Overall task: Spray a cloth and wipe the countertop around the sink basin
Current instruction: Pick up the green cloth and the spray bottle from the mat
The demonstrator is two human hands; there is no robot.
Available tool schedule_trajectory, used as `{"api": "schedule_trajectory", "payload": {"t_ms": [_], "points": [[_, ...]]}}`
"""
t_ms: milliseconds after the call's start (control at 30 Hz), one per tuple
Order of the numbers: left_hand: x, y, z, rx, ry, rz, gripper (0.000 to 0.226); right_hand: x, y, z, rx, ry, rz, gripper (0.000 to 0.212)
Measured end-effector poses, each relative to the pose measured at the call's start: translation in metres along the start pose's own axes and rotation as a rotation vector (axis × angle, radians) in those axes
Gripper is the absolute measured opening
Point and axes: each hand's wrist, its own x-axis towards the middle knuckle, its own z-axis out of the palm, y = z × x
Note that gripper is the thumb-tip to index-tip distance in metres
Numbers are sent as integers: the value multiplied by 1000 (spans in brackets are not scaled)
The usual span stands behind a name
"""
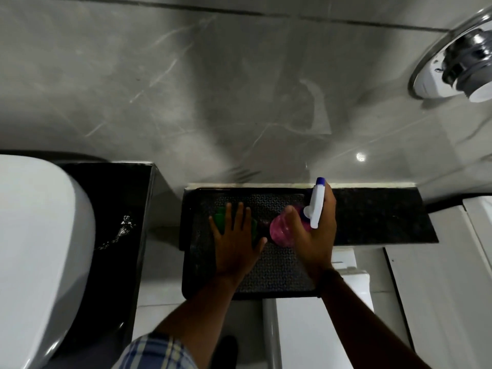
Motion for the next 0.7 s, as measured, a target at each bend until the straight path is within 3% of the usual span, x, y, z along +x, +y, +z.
{"api": "schedule_trajectory", "payload": {"t_ms": [133, 367, 500, 600, 700], "points": [[4, 6, 2, -29, 28, -64, 73, 15, -1, 8, 27, 9, -53, 69], [8, 7, 3, 110, 45, -32, 54, 30, -1, 22, 46, 85, -98, 20], [13, -8, -5, 104, 41, 50, 48, 30, -15, 18, 125, 174, -22, 29], [0, -20, -26, -227, 96, 63, 49, 13, -38, -2, 161, 162, 18, 21], [-29, -13, -72, -1112, 26, -135, 38, -19, -77, -32, 233, 139, 17, 18]]}}
